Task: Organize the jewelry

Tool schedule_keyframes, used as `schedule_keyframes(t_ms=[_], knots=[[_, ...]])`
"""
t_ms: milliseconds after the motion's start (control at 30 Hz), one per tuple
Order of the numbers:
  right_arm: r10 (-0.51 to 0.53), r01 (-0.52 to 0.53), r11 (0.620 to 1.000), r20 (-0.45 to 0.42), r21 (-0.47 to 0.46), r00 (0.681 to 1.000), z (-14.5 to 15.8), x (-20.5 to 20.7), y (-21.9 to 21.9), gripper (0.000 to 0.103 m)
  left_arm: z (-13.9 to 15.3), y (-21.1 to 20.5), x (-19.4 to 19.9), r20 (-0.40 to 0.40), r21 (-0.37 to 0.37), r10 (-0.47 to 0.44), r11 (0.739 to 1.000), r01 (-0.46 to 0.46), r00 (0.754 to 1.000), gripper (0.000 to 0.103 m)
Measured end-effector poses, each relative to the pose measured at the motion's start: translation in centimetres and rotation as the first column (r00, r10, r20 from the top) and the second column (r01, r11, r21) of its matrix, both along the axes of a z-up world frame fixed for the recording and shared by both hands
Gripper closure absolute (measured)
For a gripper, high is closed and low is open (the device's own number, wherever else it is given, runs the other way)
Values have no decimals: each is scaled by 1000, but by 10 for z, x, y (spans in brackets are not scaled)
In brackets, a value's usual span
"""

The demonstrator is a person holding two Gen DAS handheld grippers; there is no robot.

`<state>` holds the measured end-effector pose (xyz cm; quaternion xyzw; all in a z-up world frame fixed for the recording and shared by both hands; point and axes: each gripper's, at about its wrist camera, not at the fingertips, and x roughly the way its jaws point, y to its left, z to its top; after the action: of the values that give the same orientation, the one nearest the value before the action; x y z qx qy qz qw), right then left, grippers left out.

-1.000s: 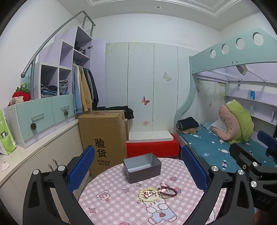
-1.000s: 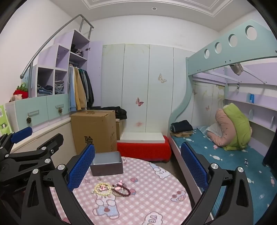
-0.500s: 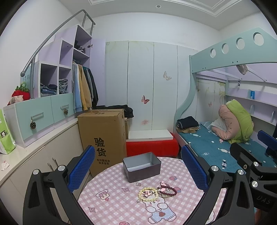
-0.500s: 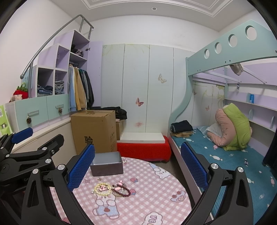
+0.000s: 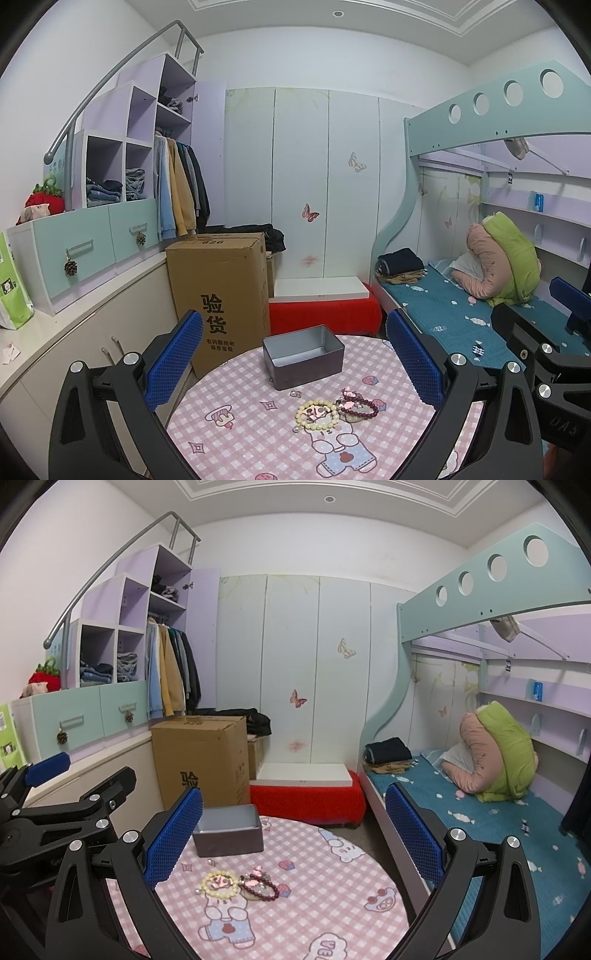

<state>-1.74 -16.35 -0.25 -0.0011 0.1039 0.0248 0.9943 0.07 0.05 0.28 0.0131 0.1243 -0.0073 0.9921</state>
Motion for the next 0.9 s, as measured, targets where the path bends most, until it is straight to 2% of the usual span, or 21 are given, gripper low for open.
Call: schedule_keyframes(t_ms=[900], knots=[[-2, 2, 1000, -3, 1, 1000, -5, 0, -1, 7, -5, -2, 2, -11, 6, -7, 1000, 7, 1000, 7]])
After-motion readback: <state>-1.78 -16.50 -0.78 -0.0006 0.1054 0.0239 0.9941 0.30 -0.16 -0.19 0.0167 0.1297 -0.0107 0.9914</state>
